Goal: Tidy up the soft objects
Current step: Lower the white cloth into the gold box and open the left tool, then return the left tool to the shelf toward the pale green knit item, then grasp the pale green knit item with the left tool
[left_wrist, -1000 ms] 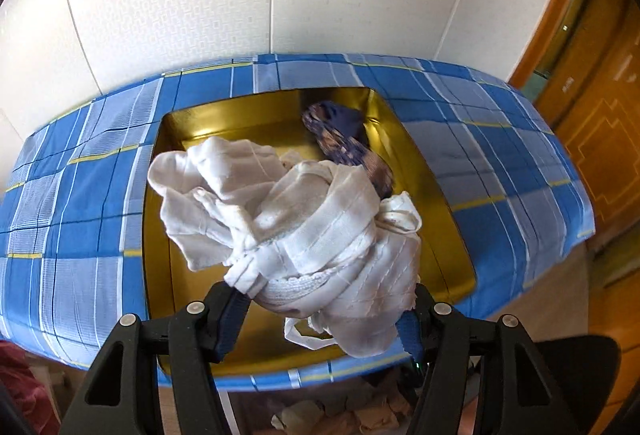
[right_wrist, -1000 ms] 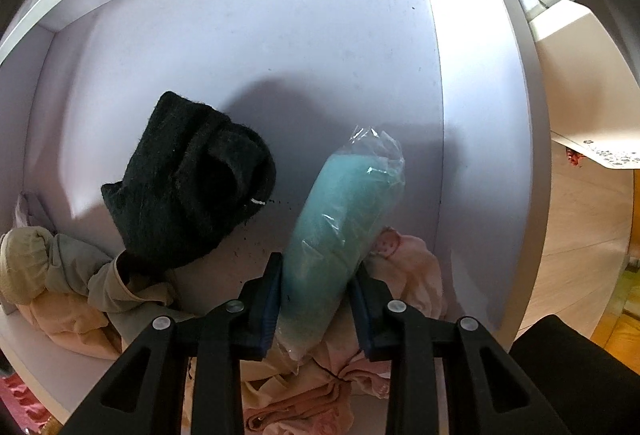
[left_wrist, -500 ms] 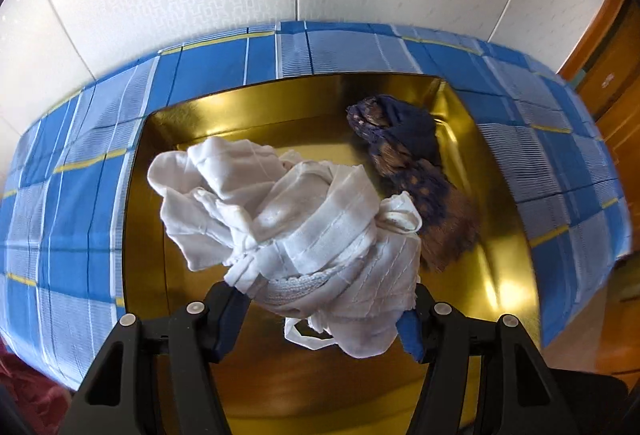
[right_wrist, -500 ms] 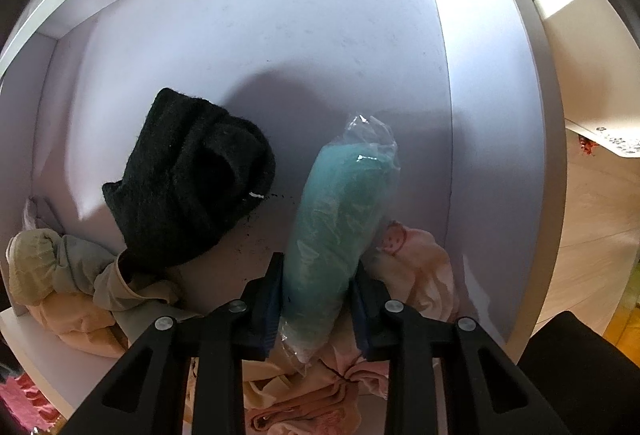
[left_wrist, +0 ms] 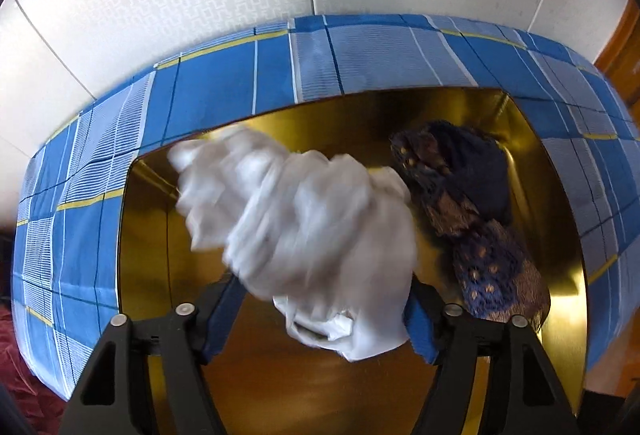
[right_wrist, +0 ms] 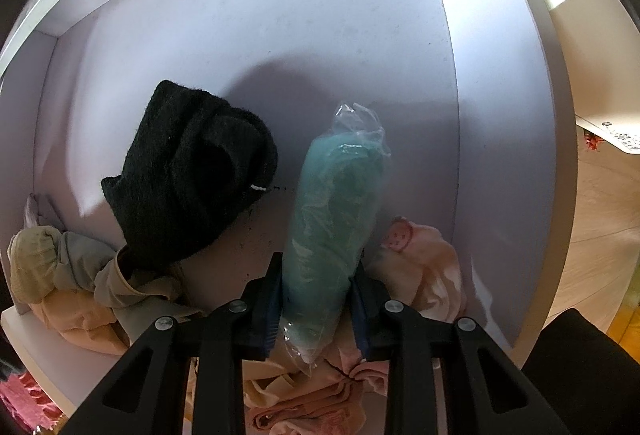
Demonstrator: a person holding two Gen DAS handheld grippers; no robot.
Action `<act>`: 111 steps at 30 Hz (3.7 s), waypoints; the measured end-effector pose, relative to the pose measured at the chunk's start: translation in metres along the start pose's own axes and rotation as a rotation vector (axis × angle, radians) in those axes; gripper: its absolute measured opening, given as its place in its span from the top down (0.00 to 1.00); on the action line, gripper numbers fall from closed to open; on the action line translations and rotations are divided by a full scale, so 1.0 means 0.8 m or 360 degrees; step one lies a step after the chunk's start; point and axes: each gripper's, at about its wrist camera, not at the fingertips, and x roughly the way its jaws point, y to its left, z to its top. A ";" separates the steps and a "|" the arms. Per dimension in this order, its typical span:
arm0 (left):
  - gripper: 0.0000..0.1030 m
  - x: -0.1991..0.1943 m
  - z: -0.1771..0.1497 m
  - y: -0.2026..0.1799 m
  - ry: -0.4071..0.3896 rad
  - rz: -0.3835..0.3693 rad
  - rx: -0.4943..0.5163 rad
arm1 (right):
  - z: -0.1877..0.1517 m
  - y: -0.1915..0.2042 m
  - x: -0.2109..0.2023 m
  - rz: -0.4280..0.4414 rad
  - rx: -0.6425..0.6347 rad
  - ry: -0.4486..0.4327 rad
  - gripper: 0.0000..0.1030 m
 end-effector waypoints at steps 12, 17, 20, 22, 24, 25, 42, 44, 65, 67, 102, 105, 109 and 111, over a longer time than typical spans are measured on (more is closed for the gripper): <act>0.25 -0.041 -0.013 0.019 -0.0200 -0.0029 -0.0101 | -0.002 0.005 0.000 -0.0004 0.0001 -0.0003 0.72; 0.25 -0.062 -0.029 0.017 -0.0268 0.0004 -0.0065 | -0.003 0.007 0.000 -0.0013 -0.0010 -0.0006 0.72; 0.25 -0.075 -0.046 0.016 -0.0284 0.0001 -0.0058 | -0.004 0.010 0.000 -0.0020 -0.0015 -0.0010 0.72; 0.25 -0.084 -0.057 0.015 -0.0297 -0.0011 -0.0058 | -0.005 0.011 0.000 -0.0022 -0.0016 -0.0012 0.72; 0.25 -0.093 -0.068 0.013 -0.0319 0.0003 -0.0050 | -0.006 0.013 -0.001 -0.0023 -0.0015 -0.0013 0.72; 0.25 -0.098 -0.073 0.012 -0.0330 0.0012 -0.0038 | -0.006 0.013 -0.001 -0.0024 -0.0016 -0.0013 0.72; 0.18 -0.180 -0.241 -0.057 -0.0541 -0.0058 0.0242 | -0.005 0.025 0.000 -0.0057 -0.0048 -0.0014 0.72; 0.13 -0.176 -0.270 -0.068 -0.0530 -0.0090 0.0271 | -0.006 0.029 0.000 -0.0066 -0.0060 -0.0017 0.72; 0.13 0.069 -0.400 -0.064 0.0286 -0.0113 0.0150 | -0.010 0.036 -0.002 -0.0061 -0.0066 -0.0021 0.72; 0.12 0.084 -0.403 -0.049 0.0334 -0.0094 0.0078 | -0.010 0.033 -0.002 -0.0056 -0.0066 -0.0020 0.72; 0.32 0.200 -0.454 -0.075 0.0734 -0.0039 0.0209 | -0.009 0.015 -0.004 -0.0004 -0.0003 -0.0017 0.75; 0.34 0.196 -0.461 -0.074 0.0722 -0.0037 0.0195 | -0.010 0.009 -0.007 0.0020 0.0029 -0.0018 0.75; 0.36 0.185 -0.464 -0.058 0.0678 -0.0074 0.0082 | -0.012 0.003 -0.016 0.0038 0.0047 -0.0030 0.76; 0.36 0.184 -0.466 -0.053 0.0673 -0.0084 0.0038 | -0.015 0.001 -0.022 0.0039 0.0055 -0.0038 0.76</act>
